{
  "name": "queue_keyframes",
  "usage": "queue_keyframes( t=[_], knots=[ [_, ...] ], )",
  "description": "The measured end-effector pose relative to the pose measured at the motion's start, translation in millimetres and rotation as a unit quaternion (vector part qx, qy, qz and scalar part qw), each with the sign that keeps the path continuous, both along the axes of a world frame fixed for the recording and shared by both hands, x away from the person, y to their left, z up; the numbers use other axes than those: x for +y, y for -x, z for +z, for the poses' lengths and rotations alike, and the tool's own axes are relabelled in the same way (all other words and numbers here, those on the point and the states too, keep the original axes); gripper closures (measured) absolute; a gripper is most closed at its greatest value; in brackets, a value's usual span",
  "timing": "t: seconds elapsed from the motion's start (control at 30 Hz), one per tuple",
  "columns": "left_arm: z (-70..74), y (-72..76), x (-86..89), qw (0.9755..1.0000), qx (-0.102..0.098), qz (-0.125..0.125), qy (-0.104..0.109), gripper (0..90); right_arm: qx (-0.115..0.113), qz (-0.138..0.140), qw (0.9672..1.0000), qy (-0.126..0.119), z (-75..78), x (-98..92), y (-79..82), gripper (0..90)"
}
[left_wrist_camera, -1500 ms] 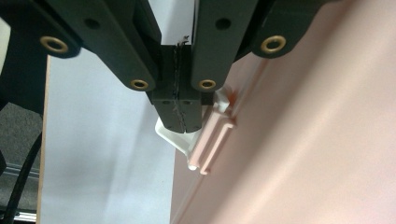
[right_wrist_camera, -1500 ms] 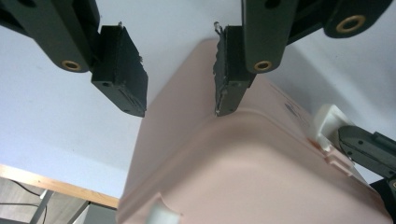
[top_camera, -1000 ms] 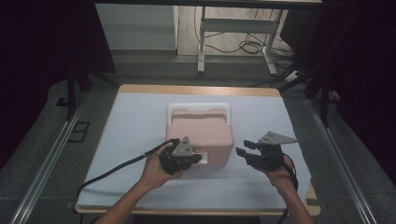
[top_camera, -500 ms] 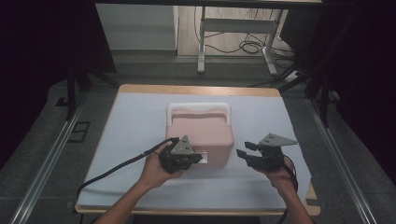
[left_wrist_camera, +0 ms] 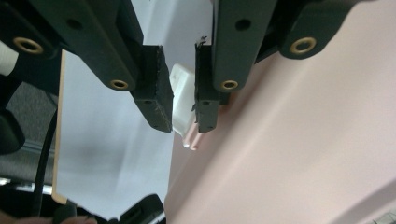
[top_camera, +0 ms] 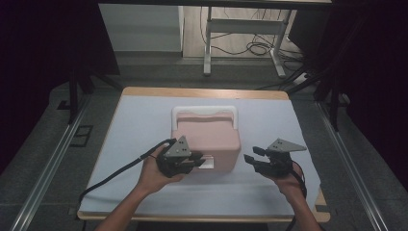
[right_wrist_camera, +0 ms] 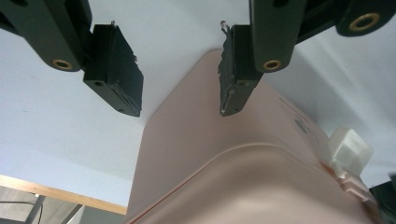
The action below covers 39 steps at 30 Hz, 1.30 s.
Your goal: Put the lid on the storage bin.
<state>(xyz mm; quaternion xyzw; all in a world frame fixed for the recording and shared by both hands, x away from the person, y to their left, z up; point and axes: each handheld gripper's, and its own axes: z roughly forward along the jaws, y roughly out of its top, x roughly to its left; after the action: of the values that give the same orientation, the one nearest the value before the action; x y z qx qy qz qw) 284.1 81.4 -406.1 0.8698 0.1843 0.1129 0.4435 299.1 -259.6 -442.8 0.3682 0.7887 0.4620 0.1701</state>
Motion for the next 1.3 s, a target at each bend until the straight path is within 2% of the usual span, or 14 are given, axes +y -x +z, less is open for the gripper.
queue_keyframes(
  t=[0.3,0.47,0.5,0.63,0.7,0.87,1.13,1.3],
  knots=[
    [1.9,8.5,29.4,0.9991,0.0,0.027,0.032,71.8,-0.002,0.0,1.0,0.003,-4.0,-3.1,-0.6,48.8],
    [0.5,14.2,44.7,0.9982,-0.001,0.042,0.043,68.7,-0.007,0.002,1.0,0.006,-5.9,-4.1,-0.8,48.6],
    [0.4,14.9,47.7,0.9982,-0.003,0.044,0.04,67.7,-0.007,0.003,0.9999,0.007,-6.4,-4.4,-0.6,48.6],
    [-4.1,17.9,62.4,0.9963,0.002,0.066,0.055,64.7,-0.014,0.003,0.9998,0.013,-8.7,-6.7,-0.3,48.4],
    [-8.7,18.3,70.0,0.995,0.01,0.079,0.062,63.7,-0.017,0.001,0.9997,0.016,-10.7,-8.4,-0.4,48.2],
    [-22.8,17.7,82.8,0.9929,0.021,0.1,0.061,62.3,-0.013,-0.003,0.9998,0.017,-17.9,-14.0,-1.9,48.0],
    [-49.8,10.3,100.9,0.9877,0.047,0.137,0.06,61.4,-0.001,-0.014,0.9997,0.017,-35.8,-27.6,-3.9,47.5],
    [-62.4,5.5,105.1,0.9853,0.053,0.156,0.044,60.6,0.003,-0.032,0.9993,0.019,-45.8,-36.7,-6.5,47.5]
  ],
)
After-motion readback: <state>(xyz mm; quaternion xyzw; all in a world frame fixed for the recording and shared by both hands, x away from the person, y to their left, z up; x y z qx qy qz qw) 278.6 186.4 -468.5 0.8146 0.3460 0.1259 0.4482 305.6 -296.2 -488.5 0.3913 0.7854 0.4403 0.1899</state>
